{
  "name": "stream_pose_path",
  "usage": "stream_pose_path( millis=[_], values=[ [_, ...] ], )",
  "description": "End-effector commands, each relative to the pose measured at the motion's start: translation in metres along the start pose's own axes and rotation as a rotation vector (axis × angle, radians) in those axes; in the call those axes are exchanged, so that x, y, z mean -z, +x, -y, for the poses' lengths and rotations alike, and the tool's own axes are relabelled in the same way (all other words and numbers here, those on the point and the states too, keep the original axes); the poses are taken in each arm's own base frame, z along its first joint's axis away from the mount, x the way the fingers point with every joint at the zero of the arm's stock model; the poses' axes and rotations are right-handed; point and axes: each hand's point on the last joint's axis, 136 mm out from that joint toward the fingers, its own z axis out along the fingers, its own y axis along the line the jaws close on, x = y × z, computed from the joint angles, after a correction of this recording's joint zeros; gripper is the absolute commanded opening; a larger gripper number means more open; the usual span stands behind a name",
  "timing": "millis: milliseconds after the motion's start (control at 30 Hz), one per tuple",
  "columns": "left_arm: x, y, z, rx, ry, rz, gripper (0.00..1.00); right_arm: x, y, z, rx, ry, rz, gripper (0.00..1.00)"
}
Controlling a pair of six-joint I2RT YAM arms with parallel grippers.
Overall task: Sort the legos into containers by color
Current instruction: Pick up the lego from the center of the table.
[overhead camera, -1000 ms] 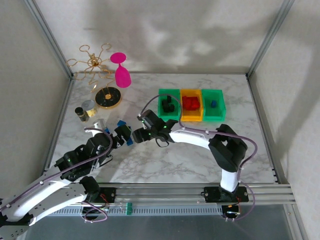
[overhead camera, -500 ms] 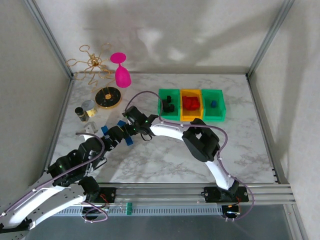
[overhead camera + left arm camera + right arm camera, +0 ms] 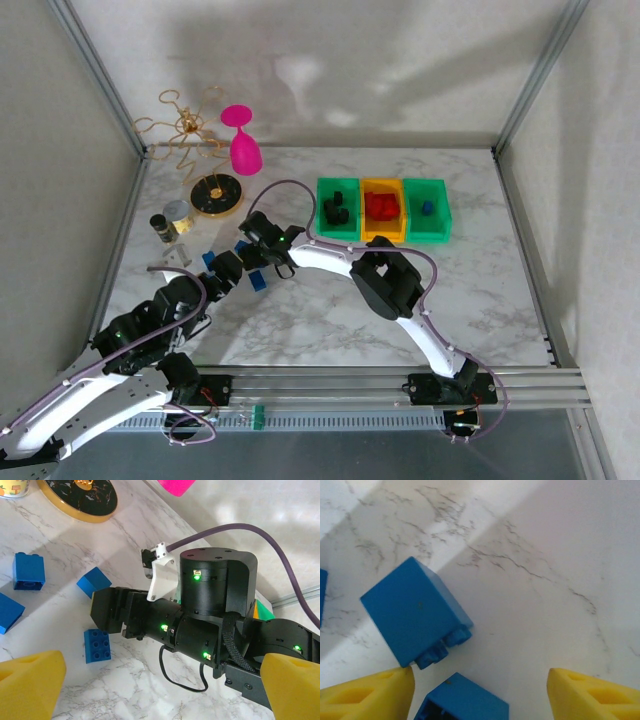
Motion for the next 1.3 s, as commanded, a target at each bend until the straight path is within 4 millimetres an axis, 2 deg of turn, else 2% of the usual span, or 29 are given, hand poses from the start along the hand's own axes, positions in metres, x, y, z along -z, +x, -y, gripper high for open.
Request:
stream_pose_path(
  millis=[0, 167, 400, 533, 633, 733, 833, 933, 1100, 1267],
  values=[
    [-0.001, 0.002, -0.026, 0.048, -0.093, 0.019, 1.00, 0.003, 0.001, 0.011, -0.016, 0.067, -0.008, 0.64],
    [-0.003, 0.003, -0.024, 0.048, -0.087, 0.016, 1.00, 0.003, 0.003, 0.011, -0.018, 0.066, -0.012, 0.52],
    [-0.001, 0.001, -0.021, 0.049, -0.082, 0.015, 1.00, 0.015, -0.007, 0.007, -0.026, 0.046, 0.013, 0.34],
    [-0.001, 0.001, -0.019, 0.054, -0.071, 0.014, 1.00, 0.036, -0.017, 0.003, -0.042, 0.014, 0.047, 0.27],
    [-0.002, 0.001, -0.014, 0.062, -0.056, 0.008, 1.00, 0.059, -0.024, 0.003, -0.055, -0.007, 0.083, 0.26],
    [-0.002, 0.001, -0.004, 0.078, -0.025, -0.002, 1.00, 0.086, -0.031, 0.011, -0.077, -0.017, 0.122, 0.25],
    [-0.004, -0.001, 0.008, 0.075, 0.003, -0.005, 1.00, 0.113, -0.030, 0.032, -0.120, -0.012, 0.153, 0.25],
    [-0.007, -0.002, 0.024, 0.056, 0.039, -0.017, 1.00, 0.139, -0.027, 0.062, -0.169, 0.015, 0.175, 0.25],
    [-0.021, 0.013, 0.051, 0.038, 0.110, -0.079, 1.00, 0.181, -0.020, 0.125, -0.255, 0.108, 0.212, 0.25],
    [-0.037, 0.031, 0.077, 0.002, 0.173, -0.137, 1.00, 0.221, -0.009, 0.197, -0.365, 0.216, 0.257, 0.25]
  ],
)
